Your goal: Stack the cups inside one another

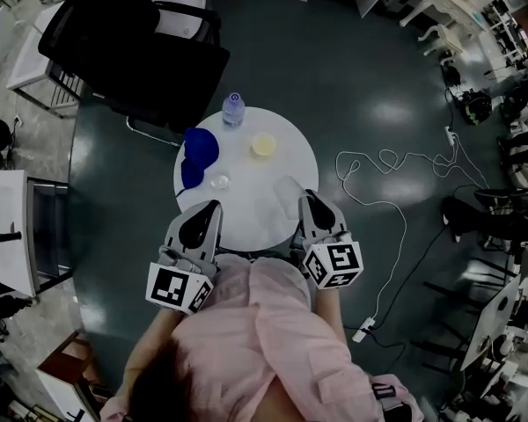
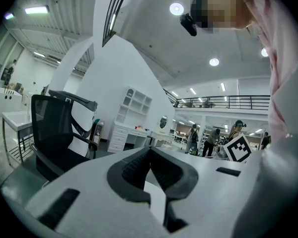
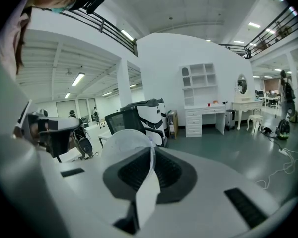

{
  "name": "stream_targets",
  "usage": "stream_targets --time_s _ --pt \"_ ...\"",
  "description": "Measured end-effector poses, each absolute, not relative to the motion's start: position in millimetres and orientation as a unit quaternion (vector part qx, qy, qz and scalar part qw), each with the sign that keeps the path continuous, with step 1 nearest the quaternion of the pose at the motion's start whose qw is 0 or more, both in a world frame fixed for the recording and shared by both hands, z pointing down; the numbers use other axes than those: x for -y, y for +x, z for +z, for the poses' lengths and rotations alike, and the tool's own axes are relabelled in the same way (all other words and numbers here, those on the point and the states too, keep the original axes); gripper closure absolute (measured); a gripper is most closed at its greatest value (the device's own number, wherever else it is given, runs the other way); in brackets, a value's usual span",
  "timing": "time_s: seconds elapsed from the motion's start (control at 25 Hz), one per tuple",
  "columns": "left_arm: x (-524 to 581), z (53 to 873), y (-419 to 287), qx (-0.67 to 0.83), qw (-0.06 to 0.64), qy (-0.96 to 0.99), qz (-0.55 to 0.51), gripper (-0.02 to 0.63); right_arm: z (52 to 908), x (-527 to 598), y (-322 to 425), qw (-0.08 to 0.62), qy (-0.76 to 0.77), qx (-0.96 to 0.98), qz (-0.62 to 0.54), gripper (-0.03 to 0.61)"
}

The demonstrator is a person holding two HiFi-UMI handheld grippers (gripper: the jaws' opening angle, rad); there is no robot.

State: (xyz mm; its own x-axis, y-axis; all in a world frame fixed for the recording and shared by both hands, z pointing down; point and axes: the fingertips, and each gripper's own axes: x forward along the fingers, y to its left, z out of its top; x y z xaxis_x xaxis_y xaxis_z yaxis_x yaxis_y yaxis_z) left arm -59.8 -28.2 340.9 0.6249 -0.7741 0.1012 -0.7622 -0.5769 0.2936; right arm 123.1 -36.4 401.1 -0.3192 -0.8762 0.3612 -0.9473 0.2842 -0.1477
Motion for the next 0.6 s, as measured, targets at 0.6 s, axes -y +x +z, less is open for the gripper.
stream_targets --time_s 0.6 --pt "40 337 -76 0.431 0.168 0.885 -0.044 0.595 401 64 94 0.133 0.559 0.805 0.149 0.54"
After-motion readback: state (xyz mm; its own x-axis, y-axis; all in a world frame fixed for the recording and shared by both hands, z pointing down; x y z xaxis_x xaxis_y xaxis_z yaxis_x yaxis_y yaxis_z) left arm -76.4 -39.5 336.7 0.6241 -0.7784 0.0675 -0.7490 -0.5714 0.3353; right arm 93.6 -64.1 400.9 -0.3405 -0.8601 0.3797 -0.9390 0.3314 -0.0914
